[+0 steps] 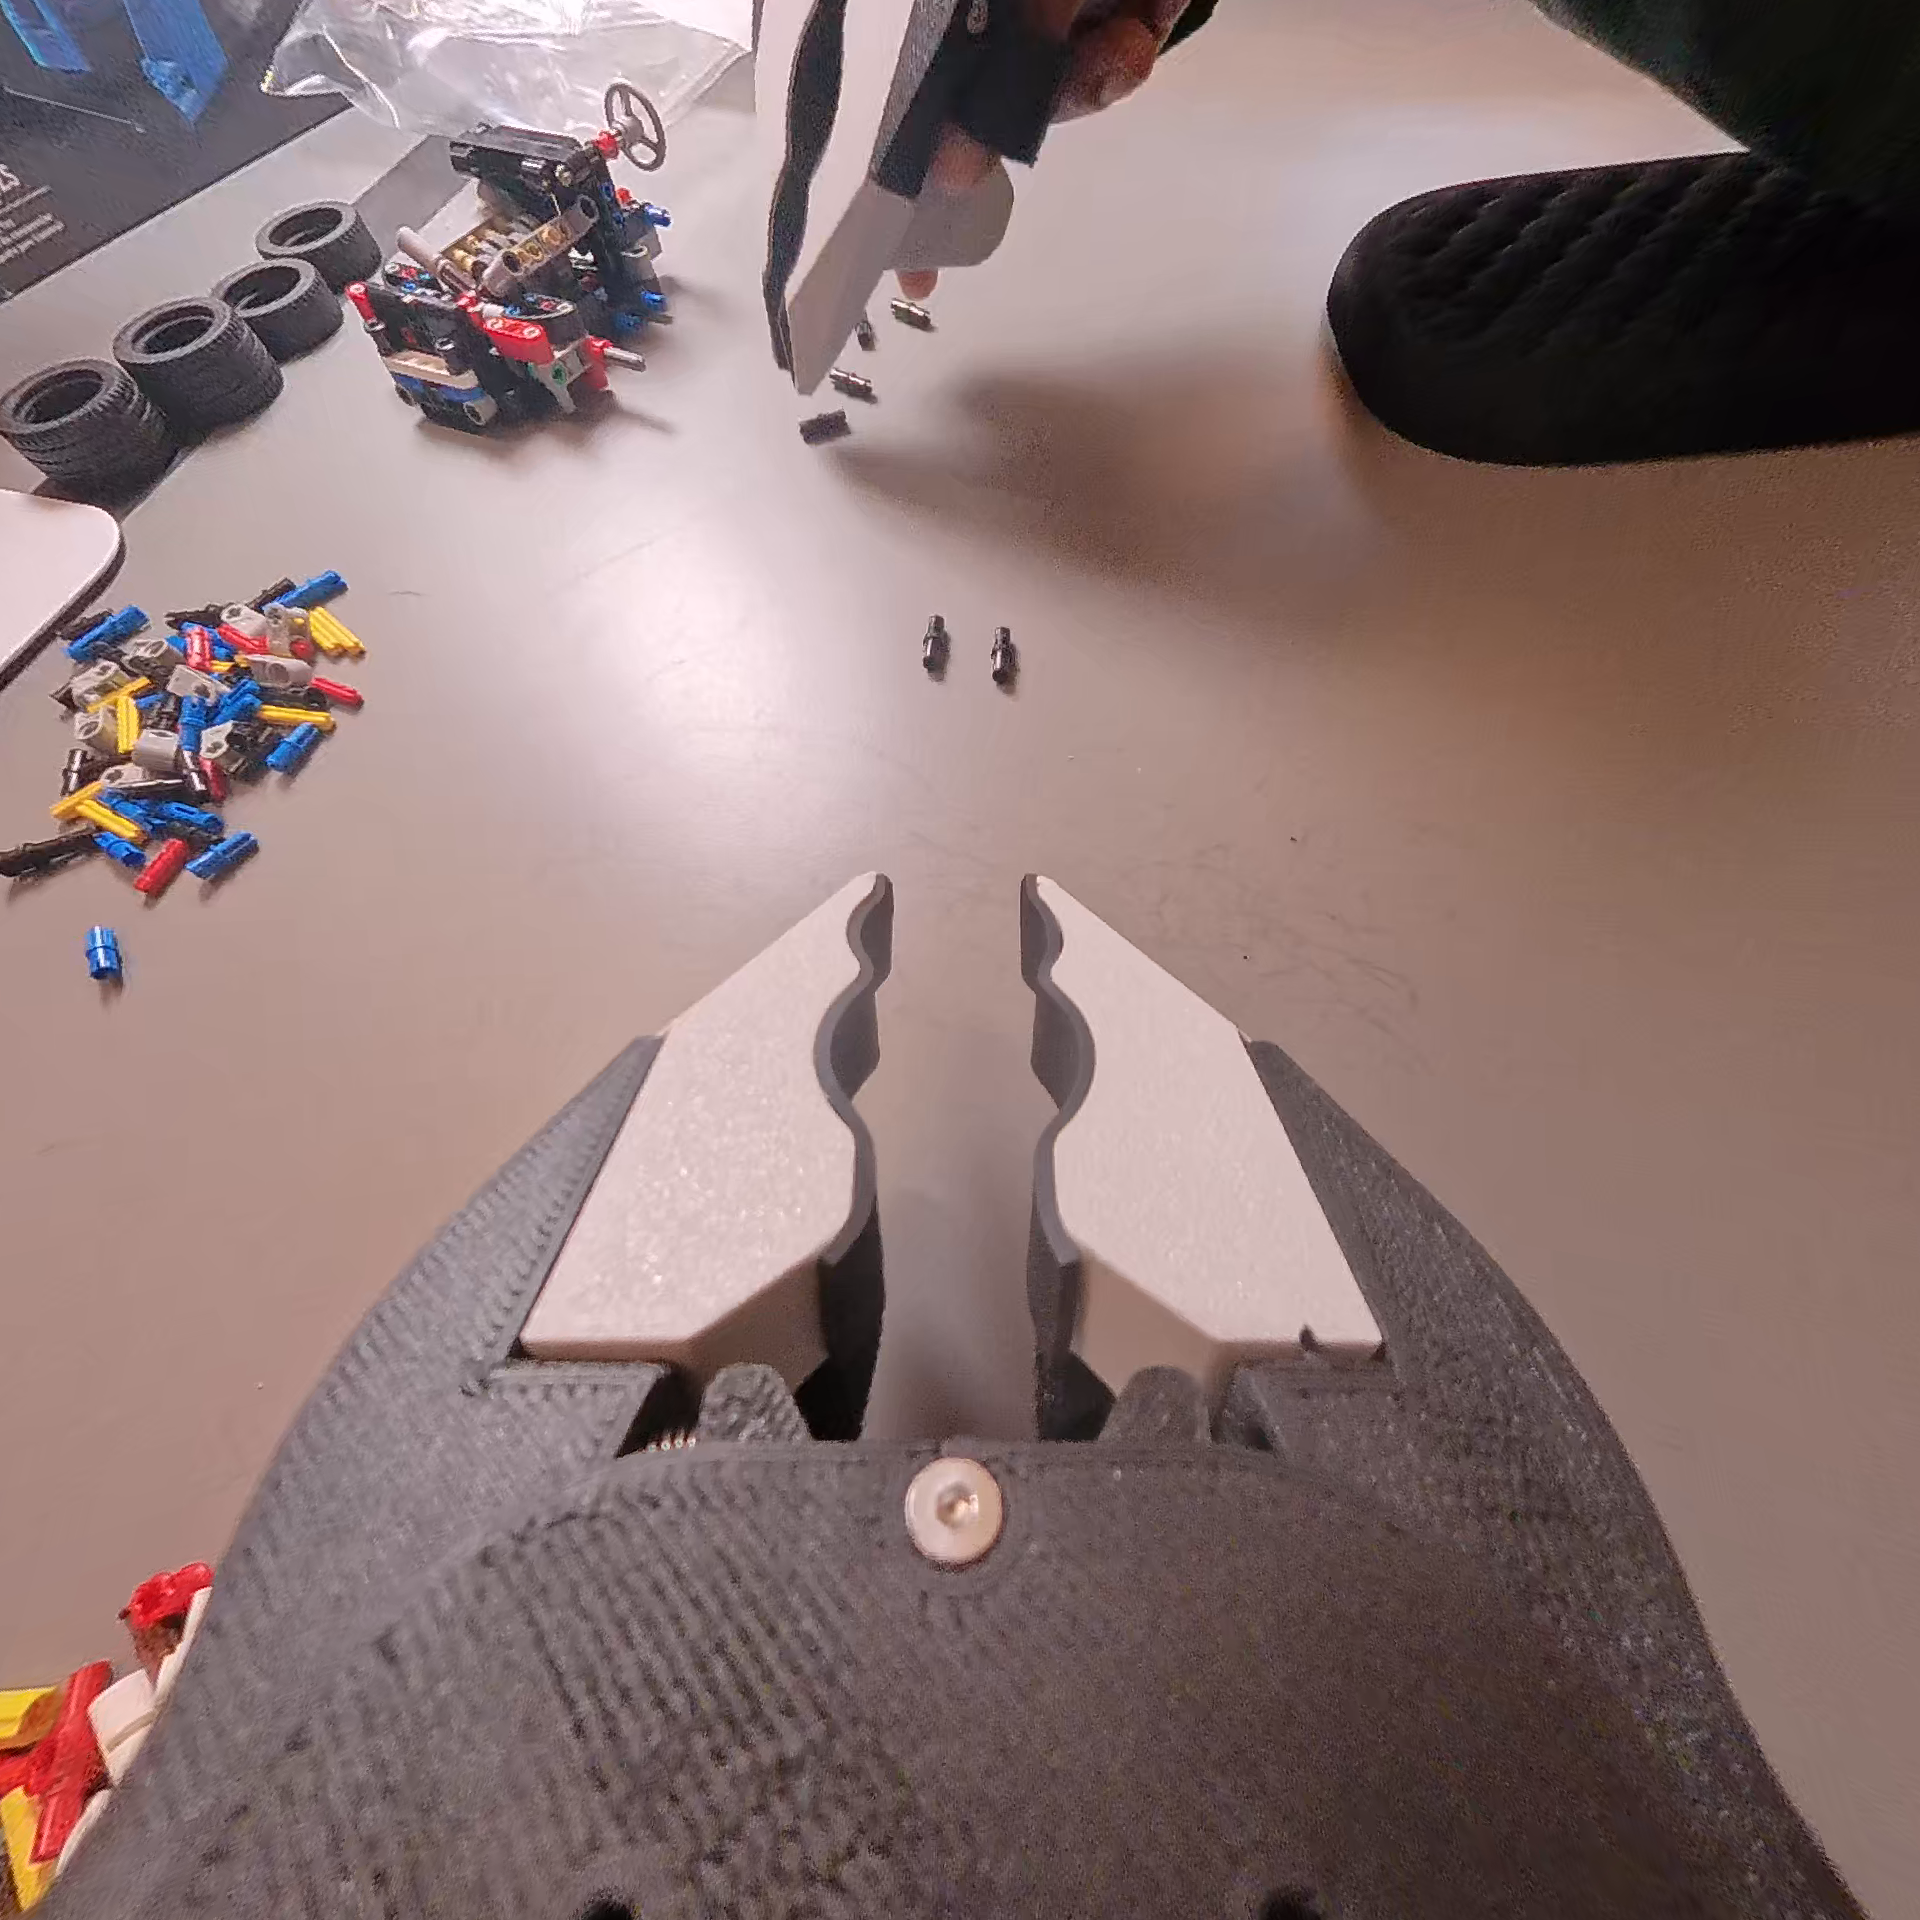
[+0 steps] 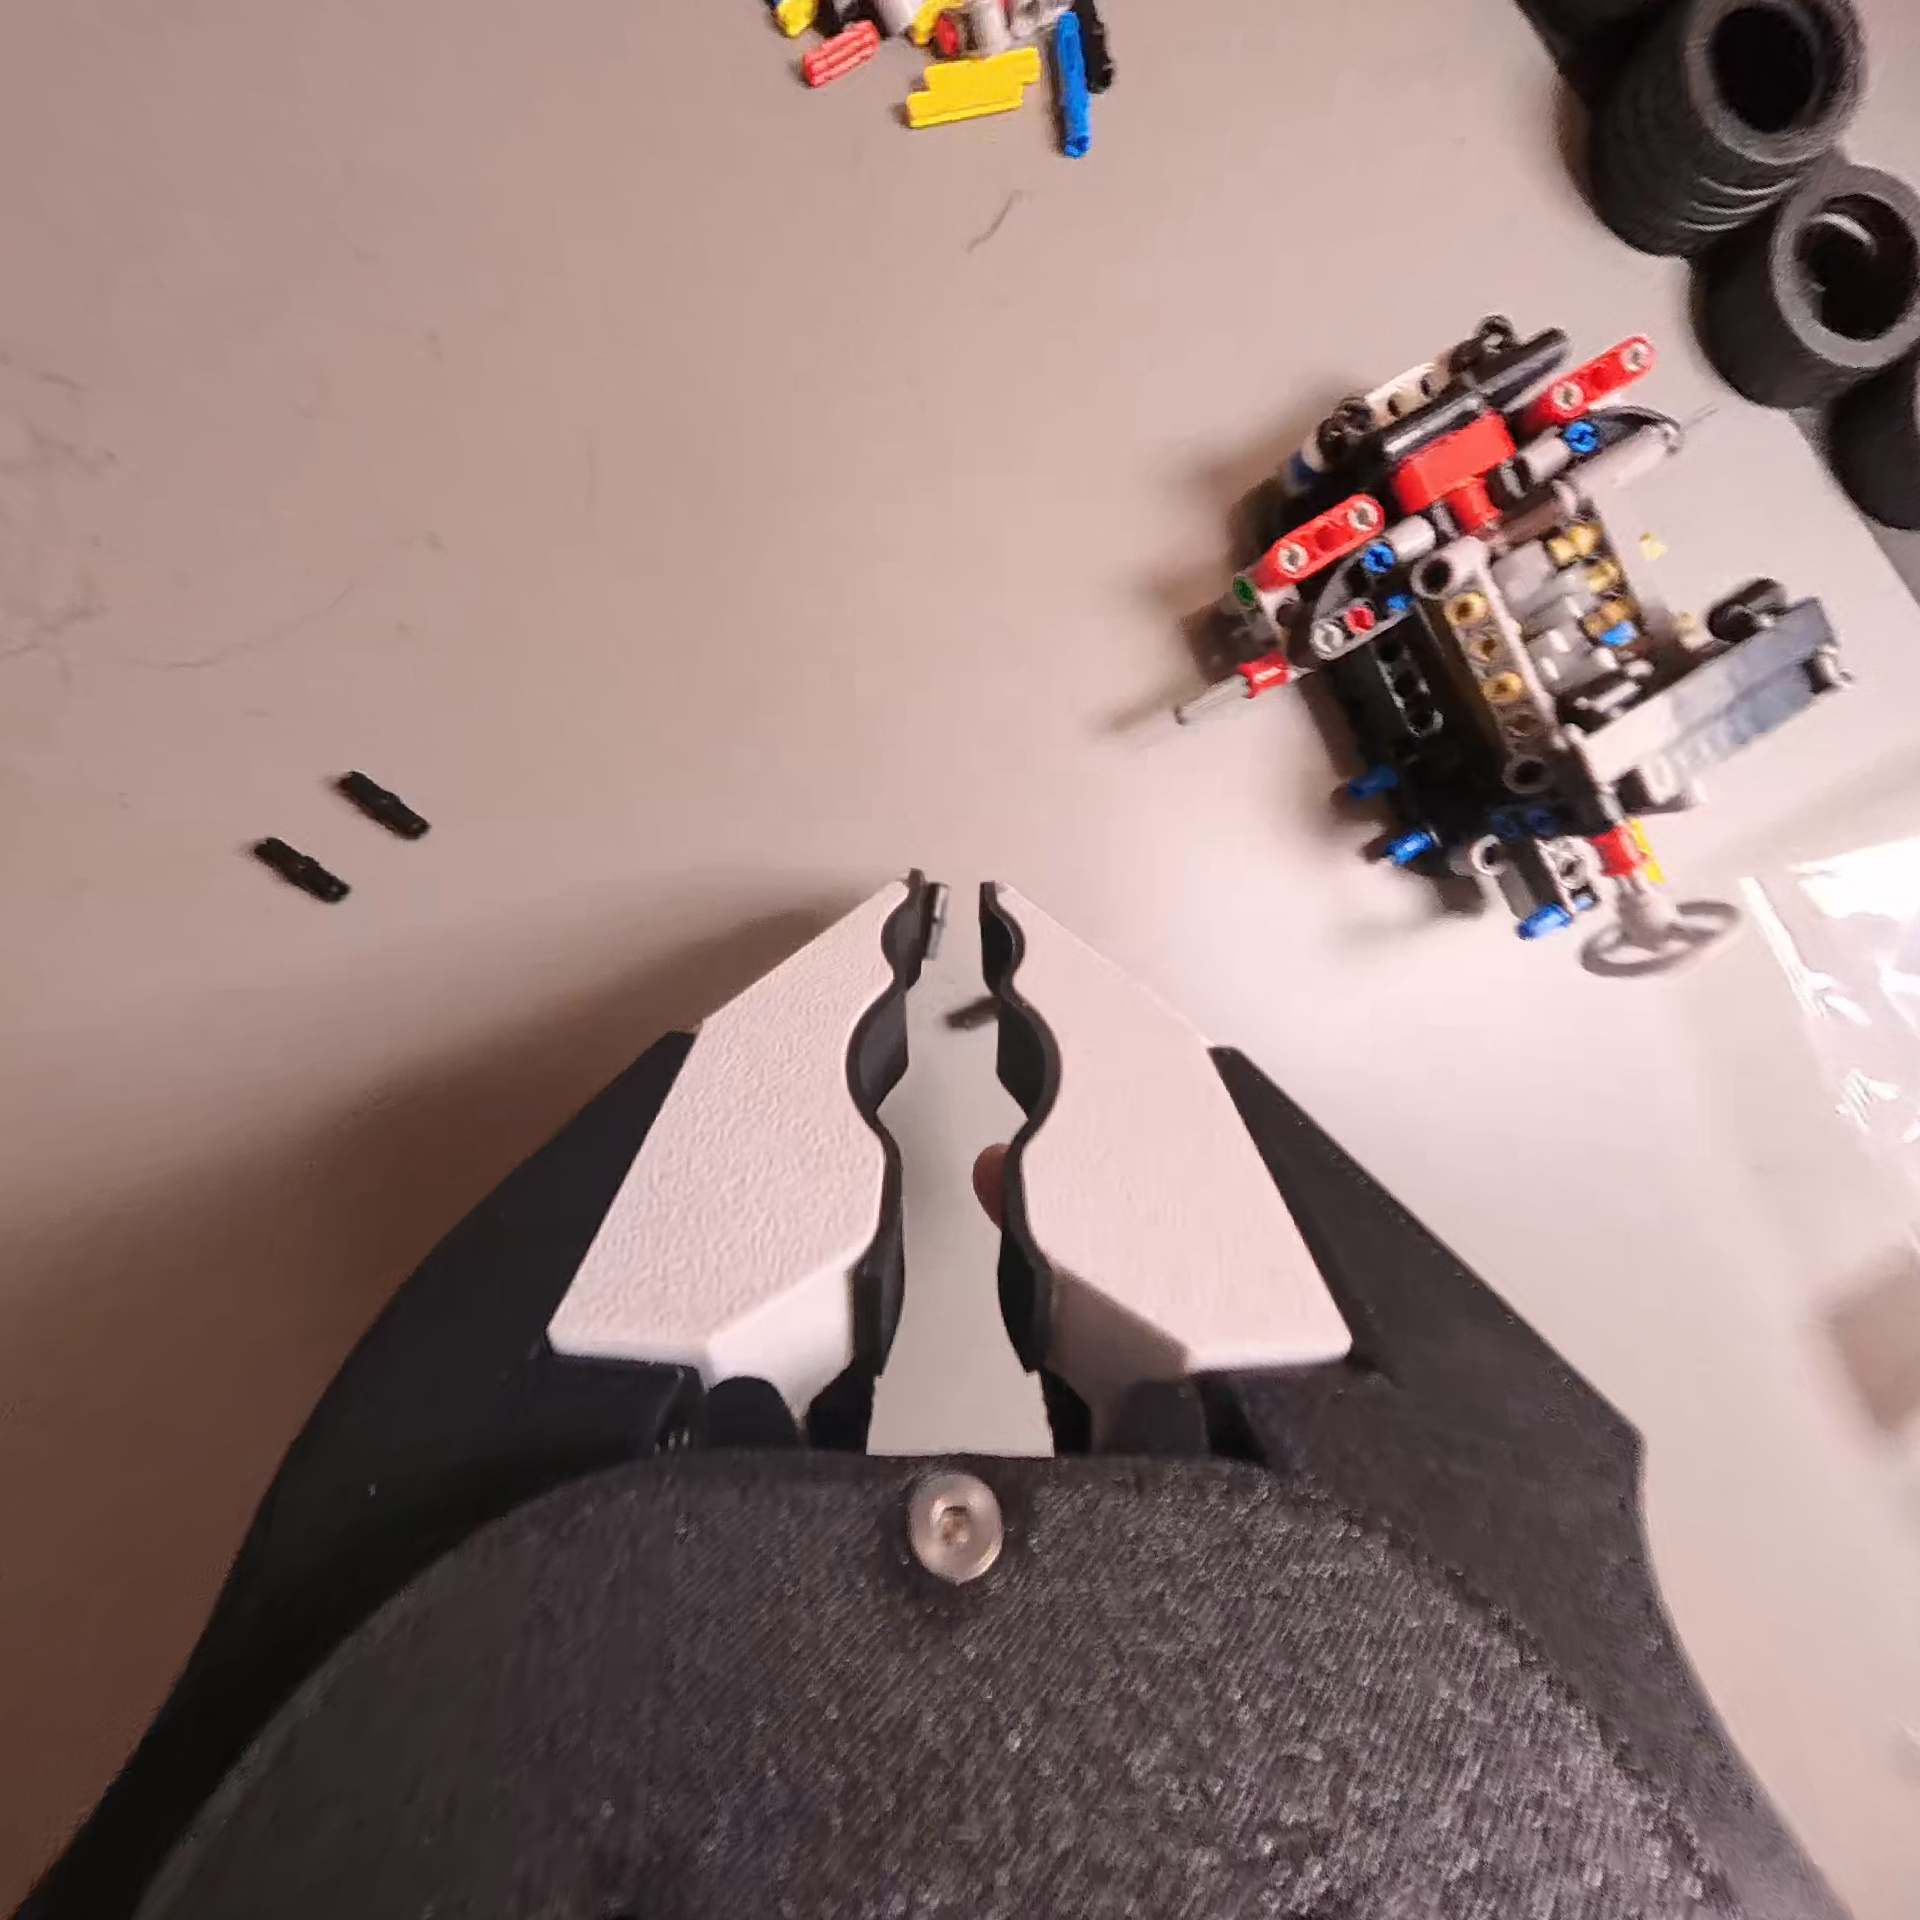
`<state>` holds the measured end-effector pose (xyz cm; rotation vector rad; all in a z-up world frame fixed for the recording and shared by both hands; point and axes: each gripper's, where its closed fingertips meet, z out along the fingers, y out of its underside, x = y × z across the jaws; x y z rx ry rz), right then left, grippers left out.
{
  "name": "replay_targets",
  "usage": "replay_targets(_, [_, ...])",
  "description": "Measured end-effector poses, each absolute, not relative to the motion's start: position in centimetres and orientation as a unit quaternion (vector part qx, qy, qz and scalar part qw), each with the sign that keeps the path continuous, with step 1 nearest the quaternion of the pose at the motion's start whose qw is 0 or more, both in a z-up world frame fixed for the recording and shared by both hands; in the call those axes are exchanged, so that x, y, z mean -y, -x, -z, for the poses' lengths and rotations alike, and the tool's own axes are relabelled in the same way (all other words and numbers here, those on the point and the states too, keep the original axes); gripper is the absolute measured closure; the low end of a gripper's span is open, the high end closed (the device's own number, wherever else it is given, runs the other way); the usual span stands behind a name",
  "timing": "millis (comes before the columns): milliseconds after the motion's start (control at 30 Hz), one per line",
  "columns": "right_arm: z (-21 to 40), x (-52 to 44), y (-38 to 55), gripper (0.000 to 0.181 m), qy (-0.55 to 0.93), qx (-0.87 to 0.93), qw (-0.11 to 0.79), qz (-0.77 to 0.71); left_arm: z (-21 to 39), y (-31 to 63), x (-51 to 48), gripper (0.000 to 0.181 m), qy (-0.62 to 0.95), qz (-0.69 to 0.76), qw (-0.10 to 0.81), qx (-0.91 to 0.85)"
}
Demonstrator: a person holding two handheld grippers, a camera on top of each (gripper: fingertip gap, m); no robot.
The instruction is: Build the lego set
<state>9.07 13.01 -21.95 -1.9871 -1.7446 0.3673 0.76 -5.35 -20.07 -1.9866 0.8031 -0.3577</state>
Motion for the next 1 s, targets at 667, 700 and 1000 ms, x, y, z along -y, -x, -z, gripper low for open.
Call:
replay_targets(667, [23.0, -8.8, -6.7, 0.177, 0.691, 0.673, 0.204, -0.166, 20.4, 1.0, 4.4, 0.155, 0.832, 0.121, 0.465, -0.277])
replay_targets(700, [23.0, -9.9, -7.2, 0.177, 0.715, 0.648, 0.207, -0.16, 20.4, 1.7, 4.1, 0.154, 0.84, 0.116, 0.463, -0.258])
replay_targets(1000, [23.7, -12.7, -8.8, 0.177, 0.79, 0.557, 0.222, -0.127, 17.4, 3.9, 3.1, 0.144, 0.824, 0.154, 0.522, -0.159])
